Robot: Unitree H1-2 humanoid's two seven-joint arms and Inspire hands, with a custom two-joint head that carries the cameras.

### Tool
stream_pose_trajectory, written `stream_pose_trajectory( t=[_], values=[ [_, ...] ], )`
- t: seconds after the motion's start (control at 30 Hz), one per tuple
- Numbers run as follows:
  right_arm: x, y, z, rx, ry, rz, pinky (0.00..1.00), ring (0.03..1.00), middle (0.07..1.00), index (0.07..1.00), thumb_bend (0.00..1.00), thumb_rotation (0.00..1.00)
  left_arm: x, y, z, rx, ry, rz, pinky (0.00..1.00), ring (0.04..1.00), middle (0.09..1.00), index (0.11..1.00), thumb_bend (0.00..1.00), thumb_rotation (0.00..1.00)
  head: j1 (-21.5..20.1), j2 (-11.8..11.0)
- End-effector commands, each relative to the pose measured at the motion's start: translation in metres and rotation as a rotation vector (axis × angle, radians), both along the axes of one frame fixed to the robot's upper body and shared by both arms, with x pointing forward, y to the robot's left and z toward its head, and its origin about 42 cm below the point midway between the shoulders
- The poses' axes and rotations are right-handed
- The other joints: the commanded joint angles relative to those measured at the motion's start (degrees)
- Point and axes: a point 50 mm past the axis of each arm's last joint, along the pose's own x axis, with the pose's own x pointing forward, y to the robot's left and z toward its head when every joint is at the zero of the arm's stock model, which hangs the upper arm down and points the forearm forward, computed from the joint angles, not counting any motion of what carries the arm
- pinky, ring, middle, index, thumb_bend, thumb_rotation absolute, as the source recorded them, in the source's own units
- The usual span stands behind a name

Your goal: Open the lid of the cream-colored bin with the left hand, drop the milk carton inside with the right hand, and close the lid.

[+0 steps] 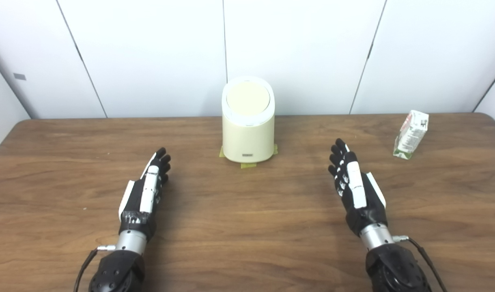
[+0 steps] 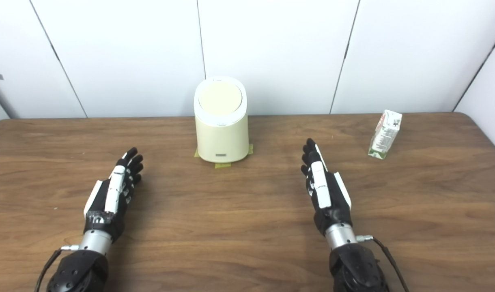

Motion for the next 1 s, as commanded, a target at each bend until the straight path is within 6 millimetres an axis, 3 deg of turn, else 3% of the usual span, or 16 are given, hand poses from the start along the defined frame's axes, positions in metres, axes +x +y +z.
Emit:
stream_pose_trajectory(
  t=[0.0, 0.23, 0.43, 0.53, 0.6, 0.97],
  values=[
    [0.007, 0.001, 0.018, -0.004, -0.086, 0.016, 1.00, 1.000, 1.000, 1.000, 0.61, 1.00, 0.008, -0.003, 0.023, 0.005, -0.105, -0.010, 0.99, 0.974, 0.966, 0.977, 0.35, 1.00, -0.03, 0.08],
    [0.007, 0.000, 0.017, -0.007, -0.083, 0.017, 1.00, 1.000, 1.000, 1.000, 0.61, 1.00, 0.007, -0.004, 0.024, 0.001, -0.105, -0.009, 1.00, 0.980, 0.967, 0.978, 0.38, 1.00, 0.38, -0.09],
    [0.006, 0.000, 0.013, -0.015, -0.086, 0.021, 1.00, 1.000, 1.000, 1.000, 0.62, 1.00, 0.005, -0.004, 0.022, 0.015, -0.099, -0.017, 1.00, 0.983, 0.967, 0.978, 0.37, 1.00, 0.98, -1.99],
    [0.005, -0.001, 0.010, -0.007, -0.085, 0.025, 1.00, 1.000, 1.000, 1.000, 0.61, 1.00, 0.004, -0.003, 0.019, 0.029, -0.099, -0.029, 1.00, 0.991, 0.975, 0.986, 0.43, 0.90, 1.12, -3.50],
    [0.005, -0.003, 0.005, -0.003, -0.084, 0.026, 1.00, 1.000, 1.000, 1.000, 0.60, 1.00, 0.002, -0.003, 0.016, 0.035, -0.104, -0.031, 1.00, 0.993, 0.978, 0.990, 0.44, 0.86, 1.68, -6.29],
    [0.004, -0.011, -0.018, -0.023, -0.070, 0.000, 0.95, 0.987, 0.992, 1.000, 0.57, 1.00, 0.001, -0.006, -0.004, 0.043, -0.084, -0.035, 1.00, 1.000, 0.981, 0.999, 0.41, 0.82, 2.39, -13.44]
  ],
)
